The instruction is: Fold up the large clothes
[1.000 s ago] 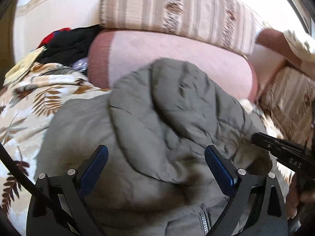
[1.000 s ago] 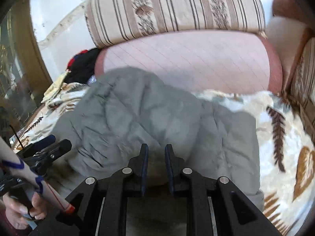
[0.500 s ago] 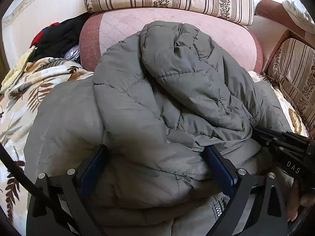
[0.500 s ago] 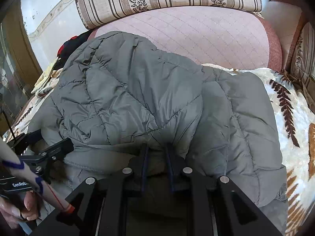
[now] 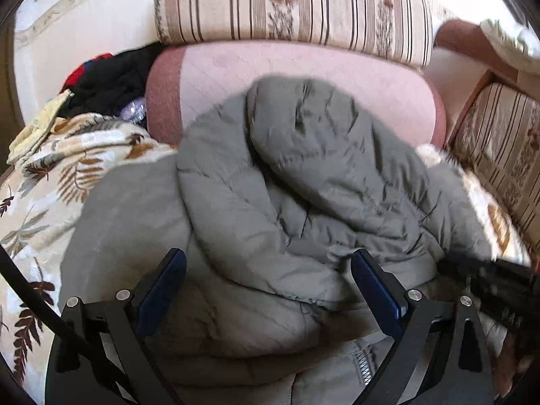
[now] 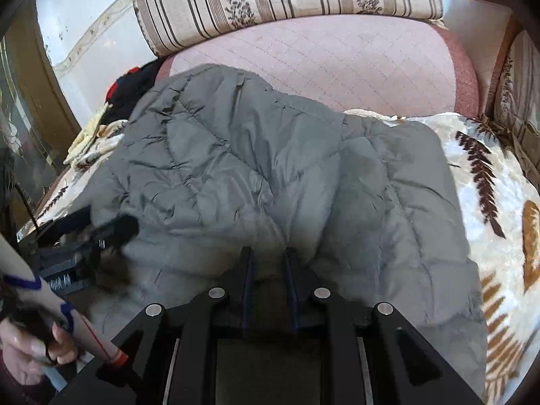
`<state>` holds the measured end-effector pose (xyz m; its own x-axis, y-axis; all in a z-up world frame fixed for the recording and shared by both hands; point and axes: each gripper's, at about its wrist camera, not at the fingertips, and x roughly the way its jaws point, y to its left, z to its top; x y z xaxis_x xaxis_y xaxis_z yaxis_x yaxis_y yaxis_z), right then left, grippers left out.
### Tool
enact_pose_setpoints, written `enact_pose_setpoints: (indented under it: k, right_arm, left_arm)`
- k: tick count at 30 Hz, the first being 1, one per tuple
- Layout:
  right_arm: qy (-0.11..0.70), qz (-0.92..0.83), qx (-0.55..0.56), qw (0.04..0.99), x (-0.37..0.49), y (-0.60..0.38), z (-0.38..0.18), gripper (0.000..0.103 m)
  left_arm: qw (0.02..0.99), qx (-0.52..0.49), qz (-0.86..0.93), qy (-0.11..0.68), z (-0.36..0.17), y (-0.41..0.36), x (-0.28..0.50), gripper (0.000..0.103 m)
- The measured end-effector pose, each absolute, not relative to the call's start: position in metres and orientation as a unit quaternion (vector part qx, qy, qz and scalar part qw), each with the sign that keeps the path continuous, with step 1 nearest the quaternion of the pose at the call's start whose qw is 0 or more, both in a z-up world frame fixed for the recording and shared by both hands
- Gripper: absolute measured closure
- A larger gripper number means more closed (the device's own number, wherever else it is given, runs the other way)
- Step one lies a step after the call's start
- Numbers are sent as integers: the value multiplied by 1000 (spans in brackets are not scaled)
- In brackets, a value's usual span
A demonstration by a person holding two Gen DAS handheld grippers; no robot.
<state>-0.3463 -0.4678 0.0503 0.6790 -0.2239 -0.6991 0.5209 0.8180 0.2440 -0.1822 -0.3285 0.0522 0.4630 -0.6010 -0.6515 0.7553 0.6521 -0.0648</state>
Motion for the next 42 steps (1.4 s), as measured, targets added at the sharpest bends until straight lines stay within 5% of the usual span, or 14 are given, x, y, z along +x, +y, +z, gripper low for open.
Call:
enact_pose_setpoints:
  k: [2,10,42]
  right_arm:
    - [322,-204,228,896,-361,-464,50,72]
    - [264,-195,243,913,-385,-469,65,72]
    - [329,-251,154,897,-330,-479,60,72]
  left_arm:
    - [848,104,-404,326,56,-326,-182,5]
    - [851,157,-376,332,32,-343,-186,5]
    - [859,181,-361,315,22,-343,-193,5]
